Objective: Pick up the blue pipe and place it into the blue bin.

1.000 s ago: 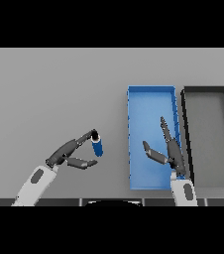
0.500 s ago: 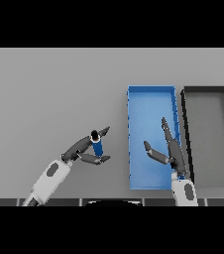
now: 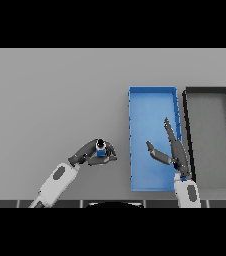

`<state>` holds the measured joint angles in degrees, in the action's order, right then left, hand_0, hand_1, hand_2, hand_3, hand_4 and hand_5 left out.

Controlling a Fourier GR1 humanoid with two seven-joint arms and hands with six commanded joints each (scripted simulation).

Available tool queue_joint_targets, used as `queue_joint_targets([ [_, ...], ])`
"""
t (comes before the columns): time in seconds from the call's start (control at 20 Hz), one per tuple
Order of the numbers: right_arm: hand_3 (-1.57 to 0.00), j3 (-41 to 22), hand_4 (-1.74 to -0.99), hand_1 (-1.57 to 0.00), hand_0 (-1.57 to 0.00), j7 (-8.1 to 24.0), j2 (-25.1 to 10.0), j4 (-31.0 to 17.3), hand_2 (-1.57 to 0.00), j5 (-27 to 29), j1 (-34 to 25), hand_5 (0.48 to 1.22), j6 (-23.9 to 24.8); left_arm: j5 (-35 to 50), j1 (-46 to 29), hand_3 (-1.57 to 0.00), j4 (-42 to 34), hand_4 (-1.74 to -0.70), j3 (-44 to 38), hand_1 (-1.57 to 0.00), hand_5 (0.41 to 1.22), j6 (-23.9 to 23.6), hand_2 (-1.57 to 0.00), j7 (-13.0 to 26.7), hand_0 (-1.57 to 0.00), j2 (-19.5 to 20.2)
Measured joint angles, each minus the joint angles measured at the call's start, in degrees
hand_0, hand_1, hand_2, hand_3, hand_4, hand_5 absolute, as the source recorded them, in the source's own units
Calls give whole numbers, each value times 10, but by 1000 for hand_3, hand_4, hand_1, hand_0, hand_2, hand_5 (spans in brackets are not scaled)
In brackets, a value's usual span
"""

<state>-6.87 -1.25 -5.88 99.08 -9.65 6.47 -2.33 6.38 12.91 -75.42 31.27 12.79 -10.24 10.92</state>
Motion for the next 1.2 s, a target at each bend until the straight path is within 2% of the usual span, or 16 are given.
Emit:
queue_joint_targets([
  [0.1,1,-4,-1190,1,1,-3,2,0,1,-7,0,600,2,-8,-1,-1317,3,-1665,7,-1384,1144,-13,-1395,-19,-1347,-6],
  [0.2,1,-1,-1189,1,1,-6,2,-4,1,0,3,601,0,-9,-10,-1382,-15,-1692,8,-1451,1172,-20,-1459,-21,-1428,-2],
  [0.35,1,3,-1187,1,1,-8,-4,-8,1,-1,-2,605,-1,0,5,-1436,-43,-1716,0,-1510,1196,-40,-1513,-12,-1498,-18],
  [0.5,1,0,-1172,1,1,-8,-4,-8,1,-11,-2,603,4,10,10,-1461,-77,-1728,2,-1540,1208,-37,-1542,-19,-1533,-22],
  [0.85,1,3,-1133,1,1,-23,-12,-4,1,-10,4,606,1,13,27,-1495,-145,-1738,17,-1564,1218,-38,-1565,58,-1563,-19],
  [0.95,1,2,-1127,1,1,-14,-7,-5,1,-17,-5,605,10,10,27,-1496,-151,-1739,21,-1567,1219,-40,-1567,71,-1566,-18],
  [1.1,1,2,-1178,1,1,-16,-4,2,1,-18,4,605,15,7,27,-1495,-146,-1740,19,-1569,1219,-36,-1569,76,-1568,-13],
  [1.2,1,-2,-1176,1,1,-16,-2,10,1,-22,13,605,15,12,30,-1495,-143,-1740,14,-1570,1219,-34,-1570,71,-1569,-14],
])
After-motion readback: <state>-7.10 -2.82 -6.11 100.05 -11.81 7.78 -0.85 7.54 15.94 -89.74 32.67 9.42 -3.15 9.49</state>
